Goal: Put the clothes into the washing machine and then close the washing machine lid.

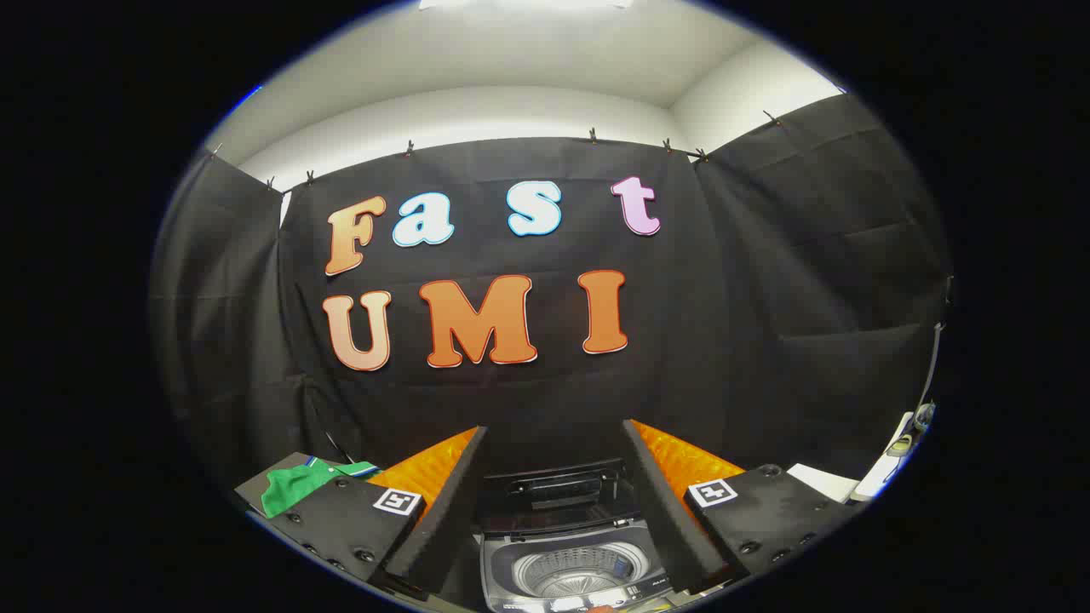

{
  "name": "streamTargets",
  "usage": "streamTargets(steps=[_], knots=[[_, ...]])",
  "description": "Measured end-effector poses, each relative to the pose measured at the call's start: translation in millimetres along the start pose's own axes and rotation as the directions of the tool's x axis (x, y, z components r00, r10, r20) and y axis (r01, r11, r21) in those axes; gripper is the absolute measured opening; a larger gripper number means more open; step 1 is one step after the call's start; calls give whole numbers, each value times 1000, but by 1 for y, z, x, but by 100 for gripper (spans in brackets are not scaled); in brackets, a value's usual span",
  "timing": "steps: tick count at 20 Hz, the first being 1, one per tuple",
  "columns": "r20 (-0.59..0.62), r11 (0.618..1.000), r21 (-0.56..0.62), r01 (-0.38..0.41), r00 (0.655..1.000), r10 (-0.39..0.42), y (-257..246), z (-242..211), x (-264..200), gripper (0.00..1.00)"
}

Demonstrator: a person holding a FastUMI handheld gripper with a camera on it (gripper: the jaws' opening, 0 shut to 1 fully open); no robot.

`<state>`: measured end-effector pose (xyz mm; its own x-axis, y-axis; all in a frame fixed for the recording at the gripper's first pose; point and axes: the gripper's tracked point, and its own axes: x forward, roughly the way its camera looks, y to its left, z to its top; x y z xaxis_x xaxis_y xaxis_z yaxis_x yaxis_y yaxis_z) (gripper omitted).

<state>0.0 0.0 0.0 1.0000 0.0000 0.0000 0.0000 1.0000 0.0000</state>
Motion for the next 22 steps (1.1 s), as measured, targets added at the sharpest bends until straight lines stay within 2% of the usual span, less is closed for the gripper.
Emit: streamTargets(steps=[14, 22], knots=[[-7, 1000, -8, -11, 1000, 11, 13, -6, 23, 98], [-75, 999, 6, -46, 996, 46, 42, -31, 41, 98]])
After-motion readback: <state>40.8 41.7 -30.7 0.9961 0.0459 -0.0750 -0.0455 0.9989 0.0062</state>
